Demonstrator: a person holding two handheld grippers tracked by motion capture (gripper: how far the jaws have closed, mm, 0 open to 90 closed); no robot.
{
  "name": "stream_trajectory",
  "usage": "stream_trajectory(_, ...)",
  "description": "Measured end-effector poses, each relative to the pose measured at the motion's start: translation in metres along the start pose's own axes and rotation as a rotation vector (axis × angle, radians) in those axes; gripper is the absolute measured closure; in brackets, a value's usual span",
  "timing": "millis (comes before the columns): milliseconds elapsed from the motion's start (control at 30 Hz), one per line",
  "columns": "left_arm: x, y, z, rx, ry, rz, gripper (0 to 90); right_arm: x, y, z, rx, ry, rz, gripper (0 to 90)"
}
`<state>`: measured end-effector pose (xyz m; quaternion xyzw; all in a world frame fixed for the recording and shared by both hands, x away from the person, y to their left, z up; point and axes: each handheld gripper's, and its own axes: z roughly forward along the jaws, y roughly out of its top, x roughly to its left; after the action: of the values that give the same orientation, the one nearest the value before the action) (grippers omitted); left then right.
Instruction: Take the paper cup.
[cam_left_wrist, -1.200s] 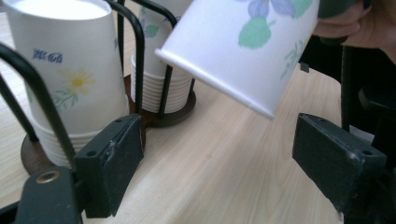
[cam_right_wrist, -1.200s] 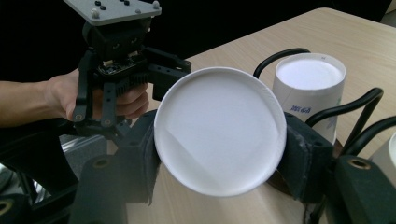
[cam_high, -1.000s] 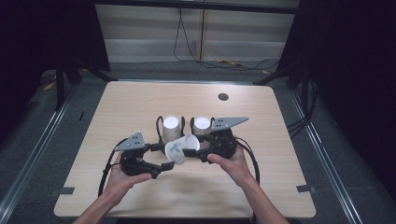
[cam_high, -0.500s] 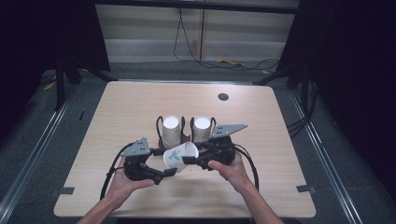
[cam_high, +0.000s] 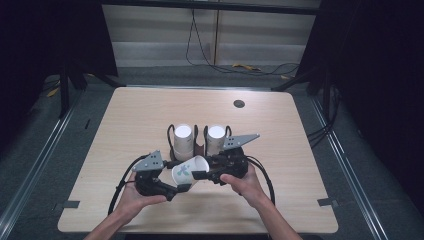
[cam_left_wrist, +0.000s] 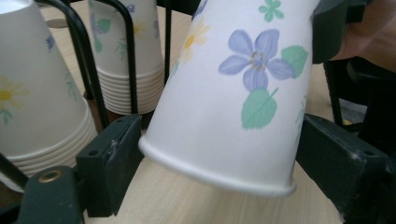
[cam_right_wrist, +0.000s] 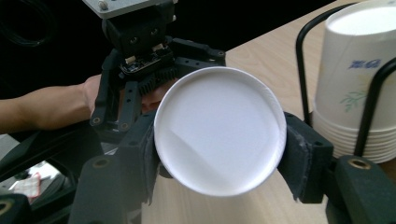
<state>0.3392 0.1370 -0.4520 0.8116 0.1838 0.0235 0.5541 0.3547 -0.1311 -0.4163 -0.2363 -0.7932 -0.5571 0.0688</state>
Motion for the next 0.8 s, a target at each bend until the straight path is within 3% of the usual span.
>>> stream_trajectory(133, -0.0003, -0.0005, 0.0003, 0.007, -0.010, 0.020, 18.0, 0.0010, -0.0014, 0.0052, 0.013, 0.012, 0.001, 37.8)
stream_trajectory(367, 0.0005, -0.0028, 0.0029, 0.009, -0.021, 0.018, 18.0, -0.0004, -0.0032, 0.0083, 0.009, 0.026, 0.020, 37.8)
stream_trajectory(567, -0.0001, -0.0072, 0.0026, -0.023, -0.034, 0.008, 19.6, -0.0010, -0.0036, 0.0081, -0.004, 0.044, 0.034, 37.7)
stream_trajectory(800, -0.0008, -0.0091, -0.0003, -0.038, -0.034, 0.028, 21.2, -0.0005, -0.0037, 0.0090, -0.004, 0.055, 0.033, 37.7)
